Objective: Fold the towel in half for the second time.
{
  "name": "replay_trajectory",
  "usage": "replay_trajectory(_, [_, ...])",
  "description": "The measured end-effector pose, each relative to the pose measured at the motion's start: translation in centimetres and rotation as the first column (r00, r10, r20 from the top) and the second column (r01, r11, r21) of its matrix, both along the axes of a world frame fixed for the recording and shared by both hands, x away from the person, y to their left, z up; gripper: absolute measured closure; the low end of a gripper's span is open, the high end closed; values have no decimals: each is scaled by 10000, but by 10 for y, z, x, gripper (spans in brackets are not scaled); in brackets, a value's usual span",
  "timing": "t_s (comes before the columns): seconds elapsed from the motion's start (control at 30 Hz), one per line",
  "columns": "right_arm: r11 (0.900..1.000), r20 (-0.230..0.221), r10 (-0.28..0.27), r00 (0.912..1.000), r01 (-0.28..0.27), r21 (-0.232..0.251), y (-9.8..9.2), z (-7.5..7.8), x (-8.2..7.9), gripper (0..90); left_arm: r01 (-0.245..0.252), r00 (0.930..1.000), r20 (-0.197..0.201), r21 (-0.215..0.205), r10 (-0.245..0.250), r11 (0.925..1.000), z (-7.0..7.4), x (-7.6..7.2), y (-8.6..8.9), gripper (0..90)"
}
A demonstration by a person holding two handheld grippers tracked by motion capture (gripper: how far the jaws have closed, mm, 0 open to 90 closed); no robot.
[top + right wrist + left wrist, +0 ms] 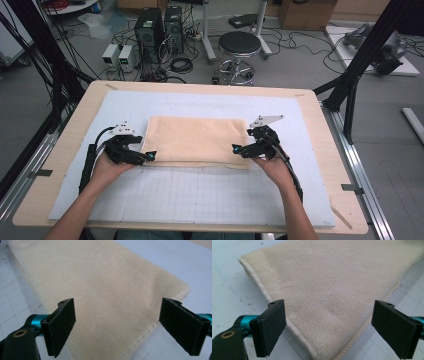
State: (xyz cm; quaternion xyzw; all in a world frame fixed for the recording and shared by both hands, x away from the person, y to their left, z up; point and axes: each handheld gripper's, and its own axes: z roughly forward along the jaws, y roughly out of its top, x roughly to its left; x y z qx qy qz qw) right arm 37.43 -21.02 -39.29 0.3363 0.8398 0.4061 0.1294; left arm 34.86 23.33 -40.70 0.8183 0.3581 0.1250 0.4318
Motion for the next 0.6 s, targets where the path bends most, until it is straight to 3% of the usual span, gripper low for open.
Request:
replay_trajectory(0.2, [9998, 212, 17, 9998, -13, -182, 0, 6, -7, 127, -119, 9993, 358, -53, 121, 9999, 2, -8, 3, 114])
replay_trajectory(0.5, [10000, 299, 1, 9996, 1, -83, -3, 11, -15, 122, -233, 9992, 310, -197, 239, 9995, -1, -18, 14, 110])
replay_trajectory(0.6, [9999, 563, -137, 9983, 135, 39, -8, 9, -21, 122, -265, 9987, 419, -317, 278, 9991, -1, -24, 16, 111])
